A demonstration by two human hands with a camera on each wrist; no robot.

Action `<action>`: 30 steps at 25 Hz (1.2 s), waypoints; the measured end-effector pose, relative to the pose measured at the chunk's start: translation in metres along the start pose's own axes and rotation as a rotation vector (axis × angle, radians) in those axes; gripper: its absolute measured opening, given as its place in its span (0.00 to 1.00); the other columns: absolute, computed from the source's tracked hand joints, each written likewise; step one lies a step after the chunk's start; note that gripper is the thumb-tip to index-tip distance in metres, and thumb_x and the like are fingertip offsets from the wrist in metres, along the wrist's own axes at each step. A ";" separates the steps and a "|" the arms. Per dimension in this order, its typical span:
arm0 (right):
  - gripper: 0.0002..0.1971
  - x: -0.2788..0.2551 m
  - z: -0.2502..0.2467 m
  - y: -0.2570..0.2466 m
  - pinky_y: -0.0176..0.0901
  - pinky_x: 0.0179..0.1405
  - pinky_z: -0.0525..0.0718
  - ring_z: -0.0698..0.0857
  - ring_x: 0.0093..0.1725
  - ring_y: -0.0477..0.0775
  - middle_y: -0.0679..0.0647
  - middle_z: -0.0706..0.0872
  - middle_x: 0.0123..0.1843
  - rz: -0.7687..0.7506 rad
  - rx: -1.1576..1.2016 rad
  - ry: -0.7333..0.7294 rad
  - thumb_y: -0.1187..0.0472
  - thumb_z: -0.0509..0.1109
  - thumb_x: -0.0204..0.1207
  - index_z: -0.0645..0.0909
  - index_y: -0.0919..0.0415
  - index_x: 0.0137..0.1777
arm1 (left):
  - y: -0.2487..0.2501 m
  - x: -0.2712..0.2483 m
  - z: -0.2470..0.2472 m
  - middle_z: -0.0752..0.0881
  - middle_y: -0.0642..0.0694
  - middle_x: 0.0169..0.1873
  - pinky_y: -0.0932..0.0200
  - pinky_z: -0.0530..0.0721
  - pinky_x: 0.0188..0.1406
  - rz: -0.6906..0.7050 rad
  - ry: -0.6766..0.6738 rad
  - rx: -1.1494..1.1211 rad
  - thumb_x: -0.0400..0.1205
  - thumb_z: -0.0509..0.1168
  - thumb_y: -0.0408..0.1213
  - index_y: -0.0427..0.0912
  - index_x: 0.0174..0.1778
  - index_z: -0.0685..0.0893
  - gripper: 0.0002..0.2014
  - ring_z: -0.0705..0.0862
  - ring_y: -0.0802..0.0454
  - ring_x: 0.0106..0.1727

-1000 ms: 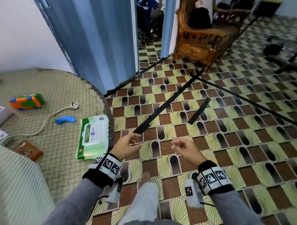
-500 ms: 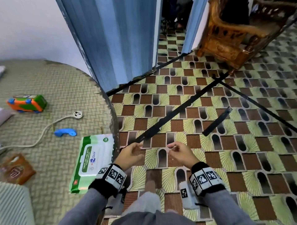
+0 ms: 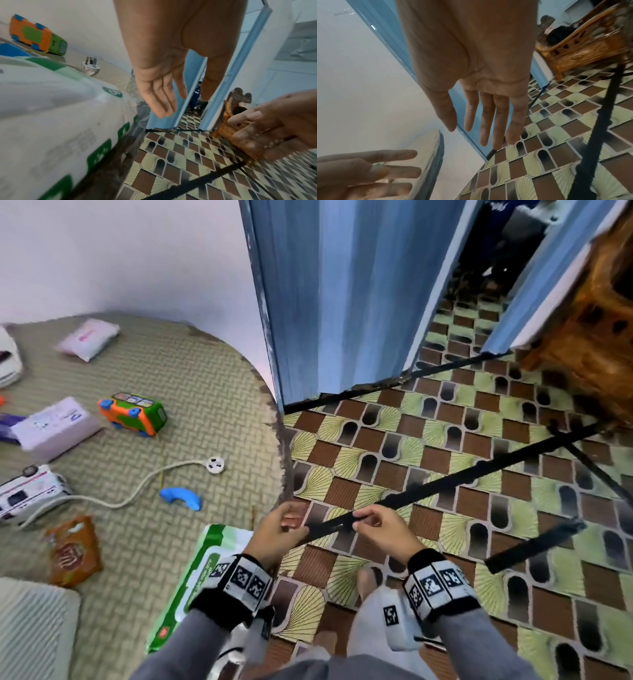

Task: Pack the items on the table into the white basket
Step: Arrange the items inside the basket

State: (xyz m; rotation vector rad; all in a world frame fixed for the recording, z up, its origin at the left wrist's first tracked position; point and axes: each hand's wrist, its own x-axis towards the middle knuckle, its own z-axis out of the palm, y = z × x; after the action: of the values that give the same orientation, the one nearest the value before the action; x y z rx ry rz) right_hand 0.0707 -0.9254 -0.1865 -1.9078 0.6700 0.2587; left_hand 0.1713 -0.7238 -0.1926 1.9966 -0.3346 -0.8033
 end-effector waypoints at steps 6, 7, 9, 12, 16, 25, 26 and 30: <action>0.11 0.092 -0.025 -0.041 0.38 0.46 0.77 0.80 0.43 0.48 0.48 0.78 0.39 -0.083 -0.094 -0.236 0.62 0.70 0.78 0.80 0.61 0.59 | 0.013 0.040 -0.017 0.83 0.51 0.56 0.57 0.83 0.57 -0.133 0.183 -0.154 0.78 0.69 0.31 0.47 0.62 0.78 0.17 0.82 0.52 0.60; 0.11 0.106 -0.029 -0.048 0.41 0.48 0.78 0.80 0.43 0.49 0.48 0.78 0.39 -0.094 -0.103 -0.289 0.62 0.70 0.78 0.80 0.60 0.59 | 0.019 0.045 -0.018 0.82 0.50 0.56 0.56 0.84 0.54 -0.142 0.219 -0.190 0.78 0.68 0.31 0.49 0.60 0.78 0.16 0.82 0.52 0.58; 0.11 0.130 -0.036 -0.059 0.45 0.55 0.81 0.83 0.46 0.50 0.47 0.82 0.43 -0.119 -0.154 -0.365 0.60 0.69 0.78 0.80 0.56 0.59 | 0.027 0.053 -0.021 0.81 0.49 0.55 0.56 0.86 0.51 -0.160 0.301 -0.219 0.79 0.66 0.30 0.50 0.60 0.78 0.16 0.82 0.53 0.57; 0.17 0.159 -0.038 -0.083 0.48 0.63 0.81 0.84 0.56 0.46 0.48 0.85 0.54 -0.232 -0.234 -0.525 0.50 0.73 0.73 0.80 0.54 0.59 | 0.033 0.063 -0.026 0.81 0.49 0.56 0.57 0.83 0.58 -0.166 0.470 -0.253 0.79 0.67 0.31 0.48 0.63 0.78 0.17 0.81 0.52 0.58; 0.10 0.191 -0.018 -0.124 0.42 0.53 0.80 0.84 0.55 0.49 0.50 0.86 0.52 -0.346 -0.334 -0.592 0.56 0.70 0.77 0.82 0.54 0.58 | 0.031 0.067 -0.040 0.83 0.46 0.54 0.58 0.82 0.59 -0.188 0.691 -0.326 0.77 0.70 0.29 0.45 0.61 0.80 0.17 0.82 0.51 0.55; 0.09 0.237 0.082 -0.215 0.47 0.56 0.83 0.84 0.53 0.55 0.55 0.85 0.51 -0.473 -0.412 -0.842 0.57 0.70 0.77 0.84 0.56 0.55 | 0.012 0.057 -0.113 0.85 0.48 0.49 0.69 0.81 0.51 -0.224 1.017 -0.381 0.76 0.70 0.28 0.46 0.57 0.80 0.16 0.83 0.58 0.49; 0.06 0.240 0.089 -0.220 0.49 0.55 0.84 0.85 0.51 0.56 0.56 0.85 0.50 -0.482 -0.399 -0.859 0.58 0.71 0.77 0.84 0.54 0.53 | 0.011 0.055 -0.120 0.85 0.47 0.50 0.65 0.82 0.53 -0.232 1.030 -0.381 0.77 0.70 0.26 0.47 0.57 0.80 0.16 0.83 0.57 0.50; 0.06 0.246 0.127 -0.249 0.49 0.47 0.84 0.85 0.44 0.55 0.58 0.87 0.46 -0.570 -0.411 -0.940 0.61 0.71 0.77 0.83 0.48 0.45 | 0.002 0.043 -0.144 0.84 0.50 0.49 0.74 0.80 0.49 -0.257 1.138 -0.391 0.78 0.69 0.25 0.43 0.60 0.80 0.16 0.81 0.62 0.48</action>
State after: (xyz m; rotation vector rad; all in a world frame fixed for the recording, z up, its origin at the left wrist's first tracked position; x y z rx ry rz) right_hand 0.4266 -0.8199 -0.1628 -1.9732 -0.5846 0.8886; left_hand 0.2987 -0.6519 -0.1572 1.8125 0.6929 0.2021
